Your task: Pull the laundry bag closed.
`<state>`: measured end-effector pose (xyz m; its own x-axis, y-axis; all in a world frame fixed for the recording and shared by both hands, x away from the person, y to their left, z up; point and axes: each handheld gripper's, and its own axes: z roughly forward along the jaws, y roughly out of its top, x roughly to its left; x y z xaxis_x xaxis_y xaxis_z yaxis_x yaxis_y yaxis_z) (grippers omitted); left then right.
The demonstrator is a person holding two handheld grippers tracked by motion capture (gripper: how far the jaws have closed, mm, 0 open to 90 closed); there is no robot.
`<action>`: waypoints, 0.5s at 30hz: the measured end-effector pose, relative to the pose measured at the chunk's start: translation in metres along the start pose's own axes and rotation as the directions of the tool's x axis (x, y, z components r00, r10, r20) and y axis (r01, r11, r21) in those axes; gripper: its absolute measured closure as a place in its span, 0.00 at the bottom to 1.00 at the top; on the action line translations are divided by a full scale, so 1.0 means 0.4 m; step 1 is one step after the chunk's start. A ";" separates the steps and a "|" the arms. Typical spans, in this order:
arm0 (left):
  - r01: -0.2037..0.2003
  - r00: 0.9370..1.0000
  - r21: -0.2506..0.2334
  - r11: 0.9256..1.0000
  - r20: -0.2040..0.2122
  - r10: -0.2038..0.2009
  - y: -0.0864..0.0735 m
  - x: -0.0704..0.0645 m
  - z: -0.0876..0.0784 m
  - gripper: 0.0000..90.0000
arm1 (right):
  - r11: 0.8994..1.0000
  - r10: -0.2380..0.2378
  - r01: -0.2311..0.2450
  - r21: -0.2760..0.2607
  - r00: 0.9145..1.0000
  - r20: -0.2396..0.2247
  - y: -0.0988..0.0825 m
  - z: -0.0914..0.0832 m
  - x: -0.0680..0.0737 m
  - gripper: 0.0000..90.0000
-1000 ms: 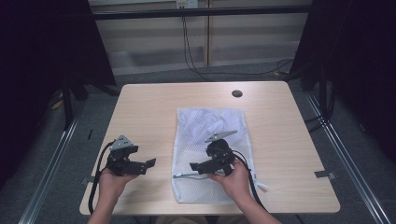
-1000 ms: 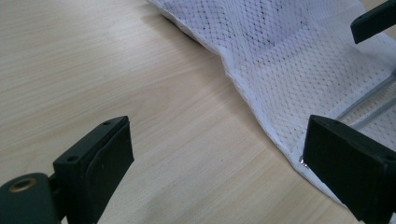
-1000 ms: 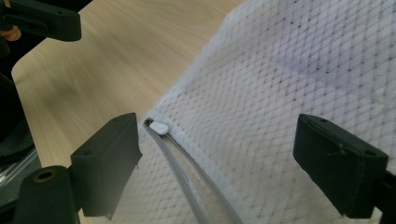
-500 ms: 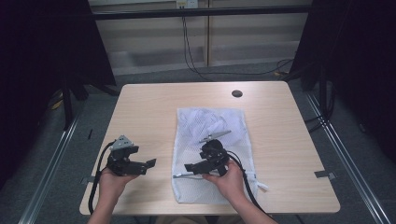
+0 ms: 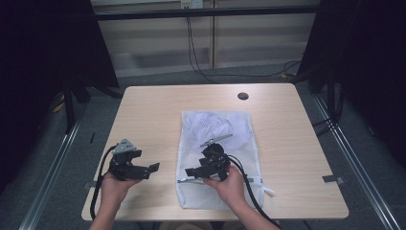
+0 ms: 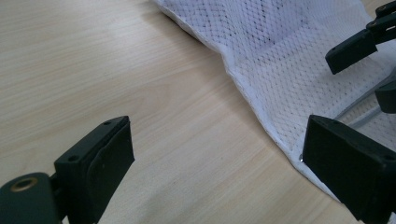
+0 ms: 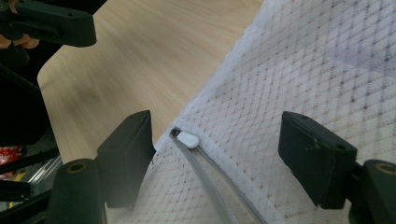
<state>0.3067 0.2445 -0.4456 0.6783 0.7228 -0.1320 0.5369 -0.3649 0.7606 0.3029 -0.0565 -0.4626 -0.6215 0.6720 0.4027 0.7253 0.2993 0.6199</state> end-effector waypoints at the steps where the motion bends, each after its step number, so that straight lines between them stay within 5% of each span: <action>1: 0.000 1.000 0.002 1.000 -0.003 0.000 0.000 0.000 0.000 0.09 | 1.000 0.002 -0.002 0.004 1.000 -0.002 0.000 0.002 0.001 0.30; 15: 0.008 1.000 0.008 1.000 -0.005 -0.008 -0.001 0.002 0.000 0.10 | 0.998 0.055 -0.053 0.033 0.997 -0.051 -0.001 0.030 0.004 0.41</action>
<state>0.3071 0.2453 -0.4458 0.6718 0.7283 -0.1350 0.5462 -0.3640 0.7544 0.3052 -0.0474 -0.4705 -0.5952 0.6517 0.4701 0.7666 0.2853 0.5752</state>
